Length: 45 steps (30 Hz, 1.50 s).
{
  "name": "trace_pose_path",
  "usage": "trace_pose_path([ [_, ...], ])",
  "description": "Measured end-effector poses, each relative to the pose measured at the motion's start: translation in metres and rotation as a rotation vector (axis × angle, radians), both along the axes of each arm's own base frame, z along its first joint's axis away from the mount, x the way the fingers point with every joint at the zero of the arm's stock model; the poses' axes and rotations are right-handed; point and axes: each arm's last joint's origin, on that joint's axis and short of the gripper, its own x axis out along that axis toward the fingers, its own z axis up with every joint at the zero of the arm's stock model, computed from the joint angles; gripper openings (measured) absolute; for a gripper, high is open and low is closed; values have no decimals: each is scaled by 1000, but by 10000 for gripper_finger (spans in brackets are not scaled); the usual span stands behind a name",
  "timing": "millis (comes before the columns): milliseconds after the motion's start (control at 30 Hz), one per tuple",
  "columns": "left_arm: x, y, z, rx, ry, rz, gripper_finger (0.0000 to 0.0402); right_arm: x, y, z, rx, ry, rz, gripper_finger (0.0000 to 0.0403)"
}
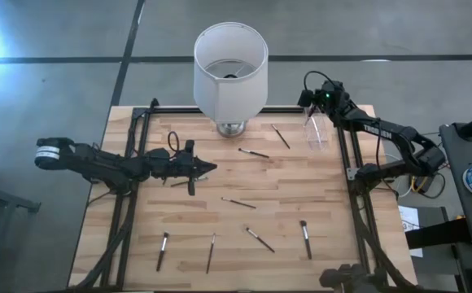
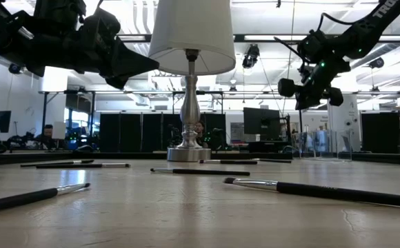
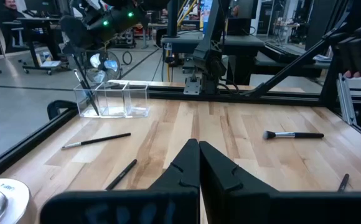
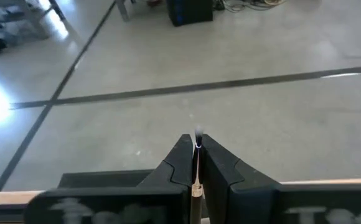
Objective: Put items in baskets/containers
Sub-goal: Put the eyeshadow brush into the transparent organizer
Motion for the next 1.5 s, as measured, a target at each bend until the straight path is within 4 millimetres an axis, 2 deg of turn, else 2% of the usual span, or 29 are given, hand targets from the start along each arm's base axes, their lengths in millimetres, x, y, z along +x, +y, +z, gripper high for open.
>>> trace_pose_path([
  [333, 0, 0, 0, 0, 0, 1, 0, 3, -8, -20, 69, 10, -26, 14],
  [533, 0, 0, 0, 0, -1, 1, 0, 3, -10, -26, 100, -4, -50, 35],
  [867, 0, 0, 0, -6, -1, 4, 0, 1, -7, -24, 107, 5, -57, 92],
  [1033, 0, 0, 0, -7, -1, 3, 0, -2, -3, -12, 70, -2, -43, 105],
  [1133, 0, 0, 0, -7, 0, 3, 0, -3, 2, -1, 31, 46, 31, 93],
  [1233, 0, 0, 0, -7, 1, -1, 0, 1, 13, 5, -11, 82, 110, 60],
  [1333, 0, -1, 0, -8, 6, -23, 0, 7, 28, 5, -75, 96, 192, 20],
  [1500, 0, -2, -3, -18, 30, -57, 0, 15, 63, -4, -205, 70, 331, 10],
])
